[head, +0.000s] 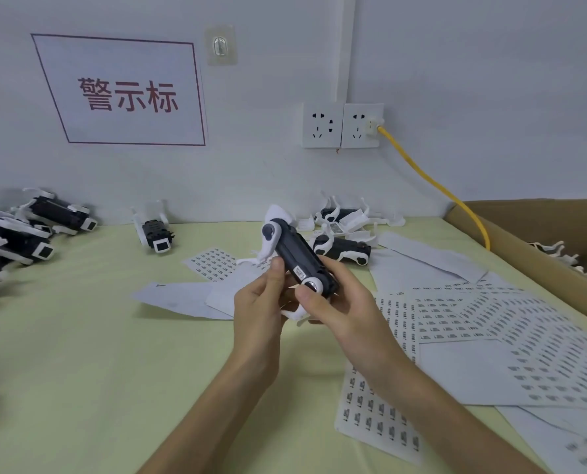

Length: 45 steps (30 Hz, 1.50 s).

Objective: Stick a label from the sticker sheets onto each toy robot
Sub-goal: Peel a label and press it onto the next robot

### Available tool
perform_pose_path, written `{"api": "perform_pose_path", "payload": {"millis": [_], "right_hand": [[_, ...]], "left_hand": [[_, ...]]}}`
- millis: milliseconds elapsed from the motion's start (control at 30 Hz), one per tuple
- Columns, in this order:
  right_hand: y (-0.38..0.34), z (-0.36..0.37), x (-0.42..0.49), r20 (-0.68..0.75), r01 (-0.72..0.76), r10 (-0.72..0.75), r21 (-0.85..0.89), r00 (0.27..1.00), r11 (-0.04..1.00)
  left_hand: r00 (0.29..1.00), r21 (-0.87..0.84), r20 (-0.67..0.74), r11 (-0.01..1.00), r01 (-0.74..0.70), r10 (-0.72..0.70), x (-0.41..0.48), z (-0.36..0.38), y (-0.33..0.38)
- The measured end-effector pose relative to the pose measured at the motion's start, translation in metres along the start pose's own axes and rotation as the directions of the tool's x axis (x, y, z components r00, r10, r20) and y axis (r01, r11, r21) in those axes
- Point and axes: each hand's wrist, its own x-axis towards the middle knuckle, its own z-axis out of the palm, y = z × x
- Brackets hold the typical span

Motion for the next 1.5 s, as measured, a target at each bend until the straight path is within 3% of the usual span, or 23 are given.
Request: {"api": "perform_pose_path", "payload": {"millis": [167, 300, 433, 500, 533, 600, 700, 733, 800, 867, 933, 1033, 1133, 1233, 1300, 1400, 1500], "right_hand": [[-0.002, -0.002, 0.001, -0.019, -0.067, 0.068, 0.044, 0.998, 0.997], [-0.005, -0.009, 0.006, -0.151, -0.209, 0.224, 0.107, 0.963, 0.972], [-0.007, -0.030, 0.015, -0.127, -0.428, 0.472, 0.267, 0.873, 0.864], [-0.008, -0.045, 0.021, -0.120, -0.450, 0.551, 0.450, 0.826, 0.772], [-0.011, -0.056, 0.024, -0.143, -0.391, 0.557, 0.573, 0.818, 0.721], [-0.019, -0.086, 0.029, -0.244, -0.122, 0.491, 0.790, 0.836, 0.601], [-0.028, -0.141, 0.026, -0.426, 0.323, 0.304, 0.885, 0.852, 0.334], [-0.028, -0.155, 0.023, -0.457, 0.367, 0.270, 0.872, 0.847, 0.324], [-0.024, -0.166, 0.021, -0.492, 0.321, 0.315, 0.827, 0.812, 0.462], [-0.017, -0.156, 0.021, -0.493, 0.176, 0.422, 0.783, 0.761, 0.596], [-0.010, -0.135, 0.024, -0.446, 0.005, 0.512, 0.757, 0.734, 0.653], [-0.007, -0.100, 0.029, -0.383, -0.200, 0.503, 0.606, 0.775, 0.770], [0.000, -0.066, 0.027, -0.378, -0.310, 0.321, 0.090, 0.869, 0.946], [0.014, -0.044, 0.021, -0.281, -0.184, 0.061, -0.436, 0.958, 0.881], [0.019, -0.038, 0.018, -0.213, -0.108, -0.005, -0.518, 0.977, 0.849], [0.023, -0.038, 0.016, -0.190, -0.071, -0.031, -0.510, 0.981, 0.857], [0.025, -0.038, 0.016, -0.175, -0.050, -0.060, -0.562, 0.983, 0.825]], "left_hand": [[0.995, -0.014, 0.044, 0.996, 0.090, -0.090, 0.000, -0.002, 0.003], [0.989, -0.011, -0.021, 0.989, 0.145, -0.145, 0.003, -0.005, 0.001], [0.966, 0.045, -0.077, 0.967, 0.252, -0.248, 0.005, -0.008, -0.002], [0.970, 0.085, -0.059, 0.967, 0.241, -0.237, 0.002, -0.005, -0.004], [0.975, 0.107, -0.049, 0.969, 0.221, -0.217, 0.000, -0.003, -0.004], [0.983, 0.137, -0.036, 0.974, 0.182, -0.178, -0.001, -0.002, -0.004], [0.986, 0.167, -0.027, 0.972, 0.165, -0.163, -0.001, -0.002, -0.002], [0.986, 0.172, -0.026, 0.971, 0.167, -0.165, -0.001, -0.002, -0.002], [0.986, 0.184, -0.027, 0.968, 0.169, -0.167, -0.002, -0.002, -0.003], [0.985, 0.199, -0.027, 0.965, 0.172, -0.170, -0.002, -0.001, -0.004], [0.985, 0.211, -0.024, 0.962, 0.171, -0.170, -0.003, -0.001, -0.004], [0.987, 0.225, -0.029, 0.961, 0.159, -0.156, -0.003, -0.001, 0.000], [0.986, 0.215, -0.039, 0.962, 0.169, -0.164, 0.002, -0.004, 0.007], [0.984, 0.239, -0.057, 0.955, 0.176, -0.167, 0.018, -0.013, 0.017], [0.992, 0.311, -0.093, 0.944, 0.111, -0.085, 0.034, -0.024, 0.024], [0.976, 0.624, -0.128, 0.779, -0.059, 0.176, 0.063, -0.051, 0.033], [0.948, 0.926, -0.092, 0.376, -0.031, 0.305, 0.094, -0.094, 0.040]]}}
